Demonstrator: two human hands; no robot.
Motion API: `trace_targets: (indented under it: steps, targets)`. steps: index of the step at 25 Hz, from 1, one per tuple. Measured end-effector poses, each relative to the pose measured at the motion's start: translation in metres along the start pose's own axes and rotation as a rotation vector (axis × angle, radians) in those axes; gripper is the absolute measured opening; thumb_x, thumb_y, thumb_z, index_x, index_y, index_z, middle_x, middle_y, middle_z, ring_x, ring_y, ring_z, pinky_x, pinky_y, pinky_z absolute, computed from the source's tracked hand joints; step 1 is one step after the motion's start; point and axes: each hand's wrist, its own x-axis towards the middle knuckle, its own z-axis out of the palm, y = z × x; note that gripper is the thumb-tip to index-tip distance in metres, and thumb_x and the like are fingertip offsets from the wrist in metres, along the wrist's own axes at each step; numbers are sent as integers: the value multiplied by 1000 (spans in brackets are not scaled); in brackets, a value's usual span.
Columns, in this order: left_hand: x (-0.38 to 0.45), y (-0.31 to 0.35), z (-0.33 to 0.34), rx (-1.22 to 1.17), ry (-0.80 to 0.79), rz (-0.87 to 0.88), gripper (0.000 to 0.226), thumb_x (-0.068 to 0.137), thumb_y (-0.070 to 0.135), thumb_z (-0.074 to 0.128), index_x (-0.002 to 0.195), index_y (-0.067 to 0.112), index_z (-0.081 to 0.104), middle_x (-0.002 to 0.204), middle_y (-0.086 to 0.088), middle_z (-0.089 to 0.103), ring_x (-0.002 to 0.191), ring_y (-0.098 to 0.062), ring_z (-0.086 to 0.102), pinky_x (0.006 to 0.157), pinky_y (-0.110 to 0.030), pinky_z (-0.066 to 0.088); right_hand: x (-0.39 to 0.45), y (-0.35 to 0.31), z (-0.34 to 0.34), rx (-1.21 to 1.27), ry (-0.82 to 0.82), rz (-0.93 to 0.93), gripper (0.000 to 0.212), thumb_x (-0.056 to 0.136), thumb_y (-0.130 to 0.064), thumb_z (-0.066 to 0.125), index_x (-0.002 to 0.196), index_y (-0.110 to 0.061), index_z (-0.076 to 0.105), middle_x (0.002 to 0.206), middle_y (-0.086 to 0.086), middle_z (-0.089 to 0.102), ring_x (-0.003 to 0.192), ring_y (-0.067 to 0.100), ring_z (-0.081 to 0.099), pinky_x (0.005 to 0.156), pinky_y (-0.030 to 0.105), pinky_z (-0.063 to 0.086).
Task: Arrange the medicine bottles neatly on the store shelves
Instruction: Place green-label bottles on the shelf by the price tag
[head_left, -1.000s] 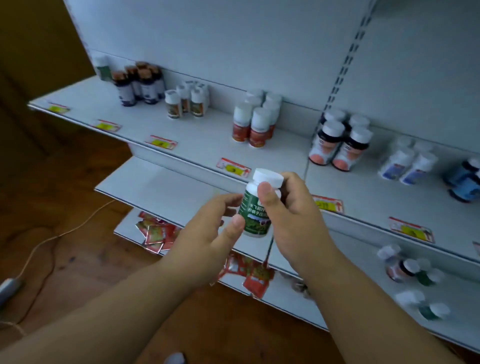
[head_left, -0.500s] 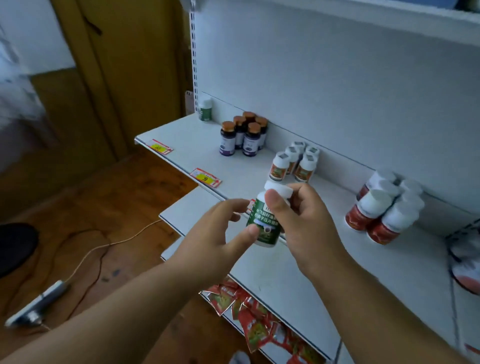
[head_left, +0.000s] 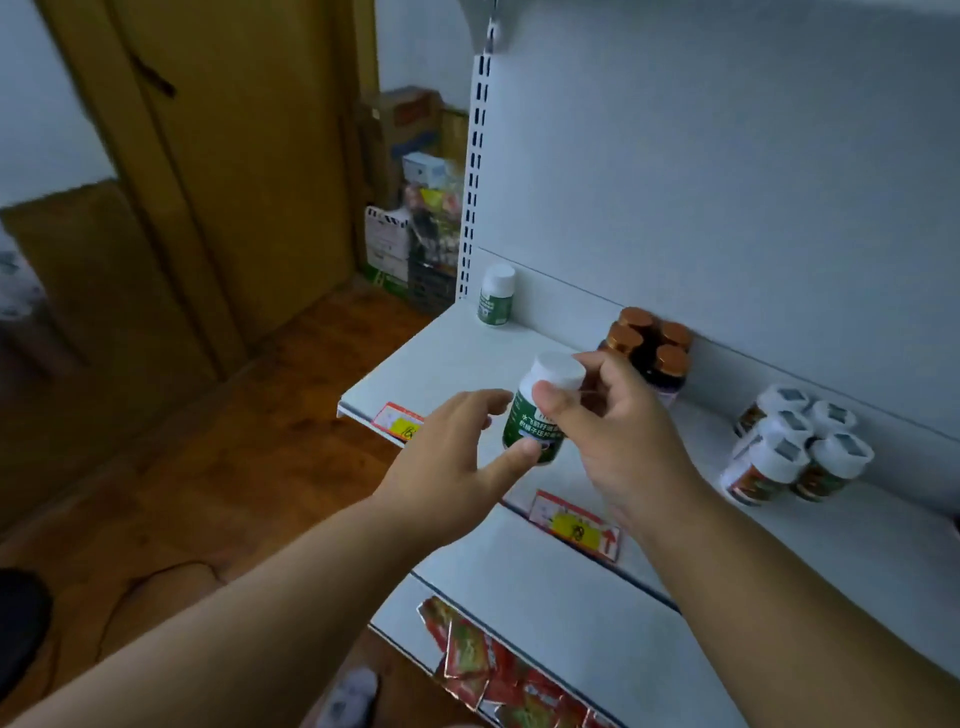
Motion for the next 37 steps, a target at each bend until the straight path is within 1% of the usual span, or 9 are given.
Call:
trace_targets:
  steps: [5,8,12,14,16,25,30,34,37]
  targets:
    - [90,-75,-44,125,-162,61,74,82,74,43,142,31,39,144,8,45,128,-11,44,107,-36,41,73,-1,66,-85,233,110,46,66,-57,74,102,-30,64,94,-9,73,91,9,69,82,37,58]
    - [132,-90,-52,239,-133,147,76,85,71,49,146,29,34,150,7,37,137,-15,35,112,-36,32,112,-2,68,-310,328,168,36,80,-45,74,106,-27,59,91,-12,65,84,8,61,71,27,46]
    - [187,-97,-54,475,-7,297,87,86,69,49,153,24,16,162,0,13,149,-23,12,118,-41,17,166,12,74,-542,368,160,34,83,-38,72,108,-19,60,101,-2,63,90,17,60,69,28,42]
    - [210,-97,-52,587,-50,370,91,89,66,47,155,21,3,164,-1,-5,151,-22,-5,119,-41,8,190,22,73,-618,373,137,32,83,-33,71,108,-15,60,106,4,62,94,22,59,70,28,39]
    - [227,-100,-52,673,-114,432,93,92,63,45,155,16,-5,164,-2,-12,150,-20,-13,120,-39,5,206,29,72,-637,375,132,28,84,-26,70,108,-13,63,107,7,65,97,26,60,73,29,40]
    - [243,-100,-55,673,-216,431,88,94,44,51,155,15,-4,164,0,-6,150,-17,-8,120,-35,8,230,50,74,-616,413,158,31,86,-20,70,111,-11,54,110,8,62,98,25,59,75,27,37]
    - [242,-95,-60,694,-235,453,86,94,44,49,155,13,-2,164,-3,-4,150,-19,-7,120,-36,3,220,35,81,-682,429,183,45,86,-23,72,122,-7,51,124,14,54,113,30,54,85,29,40]
    - [229,-99,-67,506,-61,531,75,91,40,55,152,13,21,159,-6,23,148,-24,15,119,-36,10,184,1,90,-872,468,68,48,86,-22,71,126,-8,51,123,17,52,113,33,52,92,40,45]
    - [211,-95,-69,409,-84,681,67,88,41,60,145,14,38,148,-7,42,138,-27,35,115,-42,27,140,-17,100,-989,589,71,41,86,-24,71,121,-8,57,118,15,58,110,34,54,89,45,48]
